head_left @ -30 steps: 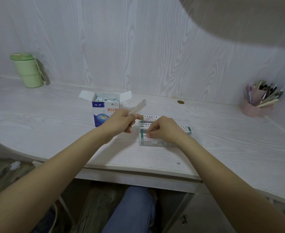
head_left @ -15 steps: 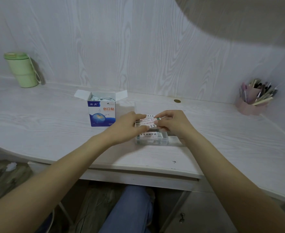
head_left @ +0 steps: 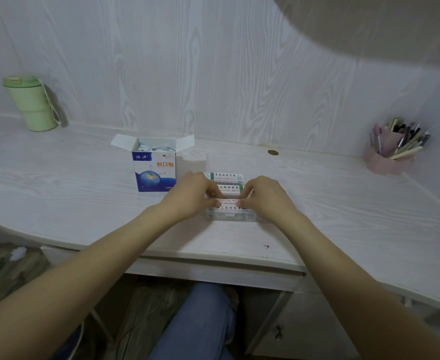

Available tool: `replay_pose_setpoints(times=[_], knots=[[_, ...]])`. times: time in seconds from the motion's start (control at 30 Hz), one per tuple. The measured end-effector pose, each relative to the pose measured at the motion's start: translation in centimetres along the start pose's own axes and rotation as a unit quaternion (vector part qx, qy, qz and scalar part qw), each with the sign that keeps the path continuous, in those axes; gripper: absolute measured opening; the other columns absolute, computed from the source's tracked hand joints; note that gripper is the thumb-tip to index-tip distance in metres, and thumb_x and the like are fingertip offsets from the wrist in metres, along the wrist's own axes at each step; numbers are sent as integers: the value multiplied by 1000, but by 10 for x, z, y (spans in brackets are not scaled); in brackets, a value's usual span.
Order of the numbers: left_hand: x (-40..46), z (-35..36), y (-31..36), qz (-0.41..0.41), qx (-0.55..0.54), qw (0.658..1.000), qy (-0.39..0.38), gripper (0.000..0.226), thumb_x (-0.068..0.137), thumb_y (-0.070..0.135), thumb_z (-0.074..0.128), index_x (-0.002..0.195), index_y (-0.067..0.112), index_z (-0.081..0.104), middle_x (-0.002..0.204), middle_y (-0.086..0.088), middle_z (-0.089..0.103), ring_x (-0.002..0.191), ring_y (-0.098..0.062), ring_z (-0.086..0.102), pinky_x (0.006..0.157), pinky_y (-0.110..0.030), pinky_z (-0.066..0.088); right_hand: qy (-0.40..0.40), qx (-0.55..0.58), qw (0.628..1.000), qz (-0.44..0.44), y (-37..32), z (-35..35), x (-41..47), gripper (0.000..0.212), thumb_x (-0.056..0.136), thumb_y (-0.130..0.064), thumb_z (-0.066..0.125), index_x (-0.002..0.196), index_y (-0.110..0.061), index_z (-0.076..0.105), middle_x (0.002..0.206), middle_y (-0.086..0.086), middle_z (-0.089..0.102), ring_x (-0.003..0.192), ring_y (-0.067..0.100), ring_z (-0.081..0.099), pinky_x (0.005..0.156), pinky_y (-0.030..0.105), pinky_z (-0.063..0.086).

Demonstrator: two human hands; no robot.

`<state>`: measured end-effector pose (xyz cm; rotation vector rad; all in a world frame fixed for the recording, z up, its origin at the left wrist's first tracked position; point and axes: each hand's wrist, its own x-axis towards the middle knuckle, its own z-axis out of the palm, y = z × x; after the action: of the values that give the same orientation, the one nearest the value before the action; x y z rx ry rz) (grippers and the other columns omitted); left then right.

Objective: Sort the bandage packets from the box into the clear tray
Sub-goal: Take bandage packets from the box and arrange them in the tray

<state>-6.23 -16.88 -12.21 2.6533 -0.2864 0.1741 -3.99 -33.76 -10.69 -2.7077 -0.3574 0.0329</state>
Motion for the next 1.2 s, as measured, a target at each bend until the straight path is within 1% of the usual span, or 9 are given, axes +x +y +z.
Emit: replay_pose_setpoints(times=[0.1,0.27,0.47,0.6,0.8,0.93,1.07,1.13,1.2], knots=[[1,-6,2,-10,28,1000,0,23,83,26,71,105,22,73,94,2,55,85,-12,48,79,-24,40,-2,-37,999,26,-4,-2,1,26,80,-32,73,94,-11,64,99,7,61,92,25,58,71,34,46],[5,-10,5,-28,30,998,-40,22,83,24,71,105,20,73,105,-2,64,90,-14,54,80,-23,41,-50,-97,992,60,-17,-12,-2,35,84,-34,69,93,-14,42,90,3,49,82,22,49,57,28,35],[8,-11,7,-39,5,997,-64,24,84,24,70,107,19,72,111,-2,67,102,-16,58,82,-23,42,-45,-75,992,94,-26,-10,4,30,83,-30,68,94,-16,45,90,1,51,83,22,50,67,30,38],[8,-10,6,-41,-15,997,-67,21,84,22,70,104,17,73,110,-1,67,96,-14,57,79,-21,40,-45,-76,991,105,-24,-10,4,38,83,-31,69,72,-17,36,74,-1,45,81,22,49,52,26,31],[4,-18,6,-22,-44,999,-12,16,88,24,64,101,19,73,93,3,62,85,-7,56,64,-15,37,-26,-73,993,92,-23,-17,5,26,86,-34,64,90,-13,49,94,4,61,87,25,60,65,29,38],[-3,-44,-5,-15,-92,993,73,14,90,23,60,98,20,72,91,10,62,68,5,49,57,-4,34,21,-45,998,43,-38,-28,11,27,88,-32,61,95,-7,64,90,8,68,84,26,64,65,31,47],[-6,-71,-32,-48,-85,979,180,15,91,20,59,102,20,69,100,4,55,72,-2,51,67,-16,37,94,42,989,-104,-69,-29,20,21,92,-16,52,99,-7,70,98,6,70,88,20,63,78,33,52],[-5,-87,-50,-66,-34,980,187,24,88,23,63,111,19,65,111,-1,55,84,-10,52,74,-21,39,108,47,981,-154,-85,-25,29,23,95,-15,49,106,-9,68,109,4,66,97,16,60,80,24,44],[-3,-99,-70,-81,46,989,118,52,81,33,71,129,18,55,129,-8,51,112,-23,46,93,-31,38,104,42,979,-169,-97,-18,42,26,97,-16,47,115,-11,65,120,5,61,109,18,56,84,20,37]])
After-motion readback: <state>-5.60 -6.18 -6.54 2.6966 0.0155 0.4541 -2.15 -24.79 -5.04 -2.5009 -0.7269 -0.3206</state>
